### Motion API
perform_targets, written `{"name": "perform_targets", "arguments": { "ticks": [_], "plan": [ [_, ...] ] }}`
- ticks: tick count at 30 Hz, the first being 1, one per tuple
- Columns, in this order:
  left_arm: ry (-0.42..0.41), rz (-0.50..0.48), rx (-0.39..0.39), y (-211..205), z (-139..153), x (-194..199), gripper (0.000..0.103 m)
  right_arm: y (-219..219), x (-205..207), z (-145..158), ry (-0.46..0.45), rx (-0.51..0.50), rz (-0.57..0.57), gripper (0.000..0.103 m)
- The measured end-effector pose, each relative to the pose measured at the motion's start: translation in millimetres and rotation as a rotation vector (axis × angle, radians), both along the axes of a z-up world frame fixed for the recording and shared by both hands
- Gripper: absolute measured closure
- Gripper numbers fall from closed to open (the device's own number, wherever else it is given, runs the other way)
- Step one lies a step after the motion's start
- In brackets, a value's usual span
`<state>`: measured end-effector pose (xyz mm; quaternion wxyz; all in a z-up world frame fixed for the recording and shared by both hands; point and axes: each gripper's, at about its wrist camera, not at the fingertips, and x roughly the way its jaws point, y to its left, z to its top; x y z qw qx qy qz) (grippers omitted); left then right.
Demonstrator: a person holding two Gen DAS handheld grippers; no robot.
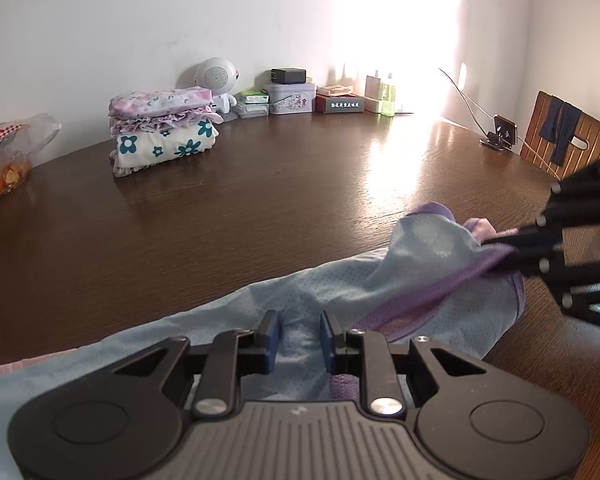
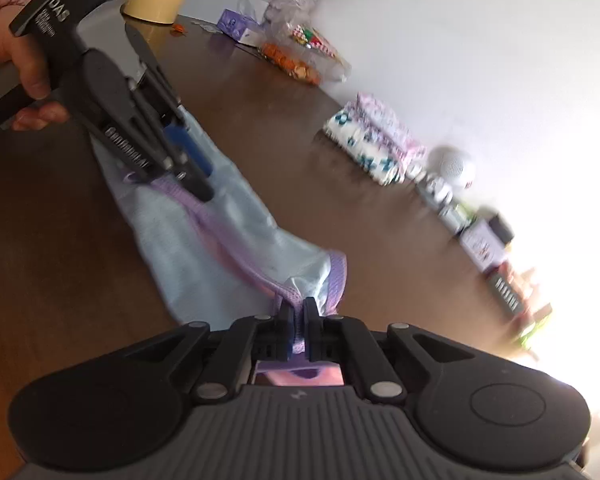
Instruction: Fold clothes
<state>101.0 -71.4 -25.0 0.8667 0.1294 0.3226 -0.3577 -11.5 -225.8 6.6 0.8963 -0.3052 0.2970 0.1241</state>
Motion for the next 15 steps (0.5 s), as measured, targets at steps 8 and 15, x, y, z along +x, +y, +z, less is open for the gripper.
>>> {"name": "perform_targets", "arguments": {
  "ticks": [8,15],
  "plan": [
    [0.012,0.019,-0.012,4.5,6.8,-0.3,0.078,-49.9,9.2,25.8,0.061,0.27,-0.029,0.058],
    [-0.054,-0.142,-0.036,-15.7,29.8,-34.9,0.08,-118.1,51.9,58.0,0.207,0.568,-0.04,0.058]
  ]
}}
